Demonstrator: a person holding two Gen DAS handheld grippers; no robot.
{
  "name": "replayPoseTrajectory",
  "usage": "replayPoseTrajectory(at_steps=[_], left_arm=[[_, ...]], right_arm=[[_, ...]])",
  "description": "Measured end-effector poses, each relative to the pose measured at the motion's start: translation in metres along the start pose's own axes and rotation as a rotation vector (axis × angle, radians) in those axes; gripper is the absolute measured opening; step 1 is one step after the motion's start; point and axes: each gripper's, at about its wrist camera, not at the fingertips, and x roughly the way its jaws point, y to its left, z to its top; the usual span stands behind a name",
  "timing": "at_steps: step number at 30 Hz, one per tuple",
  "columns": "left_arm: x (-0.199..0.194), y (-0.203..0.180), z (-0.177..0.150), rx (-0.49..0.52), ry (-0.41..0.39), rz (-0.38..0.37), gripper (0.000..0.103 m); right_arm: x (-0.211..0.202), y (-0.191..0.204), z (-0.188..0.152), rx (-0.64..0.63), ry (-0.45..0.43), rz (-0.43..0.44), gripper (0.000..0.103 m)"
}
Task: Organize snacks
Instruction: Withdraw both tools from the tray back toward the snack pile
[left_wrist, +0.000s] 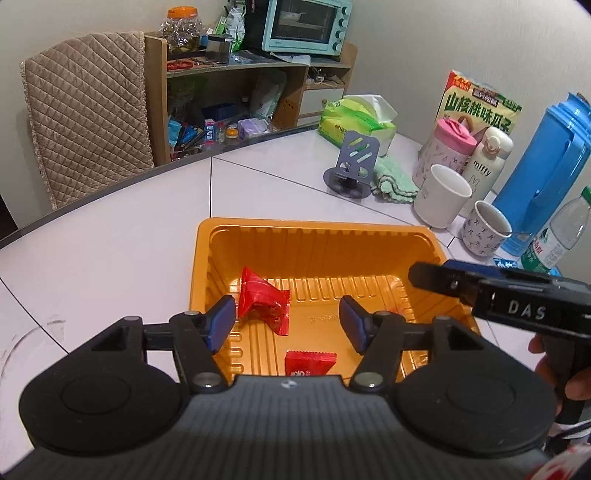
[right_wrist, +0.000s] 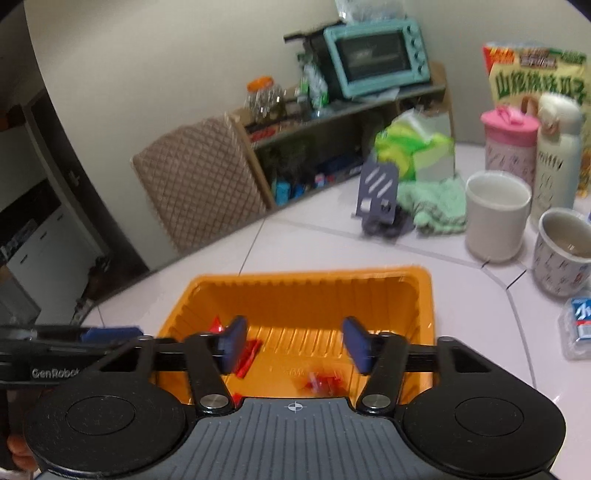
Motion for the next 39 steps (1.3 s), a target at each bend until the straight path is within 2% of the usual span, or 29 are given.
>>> replayPoseTrajectory(at_steps=[6, 19, 29, 39], left_arm=[[-0.022, 0.002, -0.007, -0.014, -0.02, -0.007, 0.066], [-0.078, -0.002, -0.036, -0.031, -0.058, -0.025, 0.066], [-0.124, -0.012, -0.072, -0.039, -0.065, -0.034, 0.067], [-0.16, -0.015, -0.119, -0.071, -0.04, -0.028, 0.067]], right_arm=[[-0.016, -0.001, 0.0, 0.022, 0.005, 0.001, 0.061], [-0.072, 0.009, -0.029, 0.031, 0.002, 0.015, 0.062], [-0.122, 0.019, -0.058, 0.044, -0.001, 0.018, 0.064], [-0.16, 0.032, -0.093, 0.031, 0.032, 0.026, 0.064]])
